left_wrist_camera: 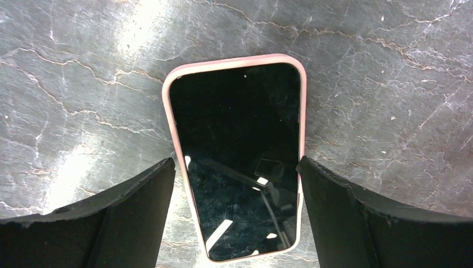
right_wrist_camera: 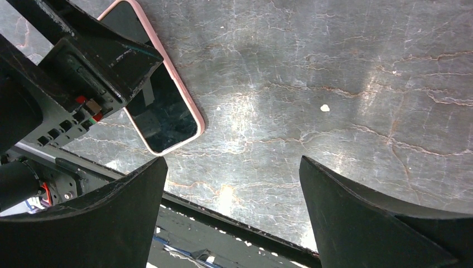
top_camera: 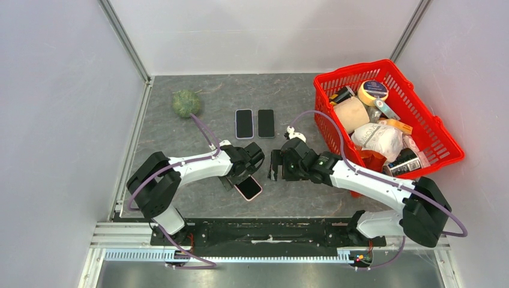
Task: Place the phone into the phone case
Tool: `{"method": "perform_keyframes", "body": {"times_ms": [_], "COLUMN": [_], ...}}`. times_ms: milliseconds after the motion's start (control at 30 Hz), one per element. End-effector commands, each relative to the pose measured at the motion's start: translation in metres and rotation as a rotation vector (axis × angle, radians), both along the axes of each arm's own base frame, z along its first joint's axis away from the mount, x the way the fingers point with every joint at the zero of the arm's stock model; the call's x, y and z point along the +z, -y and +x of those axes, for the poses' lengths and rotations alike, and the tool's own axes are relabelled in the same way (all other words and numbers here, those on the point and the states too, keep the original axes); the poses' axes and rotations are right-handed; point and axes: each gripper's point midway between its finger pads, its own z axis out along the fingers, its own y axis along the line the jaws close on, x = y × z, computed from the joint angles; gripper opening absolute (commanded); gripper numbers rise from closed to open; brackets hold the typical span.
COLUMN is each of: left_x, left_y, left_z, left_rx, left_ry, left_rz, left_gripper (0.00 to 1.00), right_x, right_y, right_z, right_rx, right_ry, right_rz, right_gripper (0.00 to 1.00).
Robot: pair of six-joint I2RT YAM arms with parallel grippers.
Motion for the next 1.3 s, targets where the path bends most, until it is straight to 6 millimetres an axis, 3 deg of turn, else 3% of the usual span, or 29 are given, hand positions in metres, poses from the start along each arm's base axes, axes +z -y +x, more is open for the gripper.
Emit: {"method": "perform_keyframes", "body": {"times_ms": [0,267,633,1033,1167,1267], "left_x": [-0.005,0.0,-0.012,-0.02,-0.025,-0.024], "left_y": [0.011,0.012,0.024,-0.006,-0.008,-0.011], "left_z": [0.006,0.009,0.014,0.003,0.003,0.01], "left_rx": [0.021,0.007,-0.023,0.028,0.002,-0.014], "left_ry": [0.016,0.039,0.03,-0.025,-0.042,-0.039], "left_rz": [-0.035,-0.034,-0.03,0.128,0.15,0.143], "left_gripper": [0.89,0.9,0.91,0.91,0.86,0.73], "right_x": [0.005,0.004,-0.001,-0.009,-0.006,-0.002], "right_y": [0.006,0.005,0.004,0.0,-0.001,0.001], "right_z": [0.002,0.001,0.002,0.0,-0.001,-0.001], "right_rx": [-0.005,0.0,0.006,0.029,0.03,0.026], "right_ry": [0.027,0.026,0.02,-0.005,-0.003,0.009], "right_rz": [0.002,0.002,-0.009,-0.014,0.0,0.006], "right_gripper": [0.95,0.96,0.96,0.96,0.96,0.95]}}
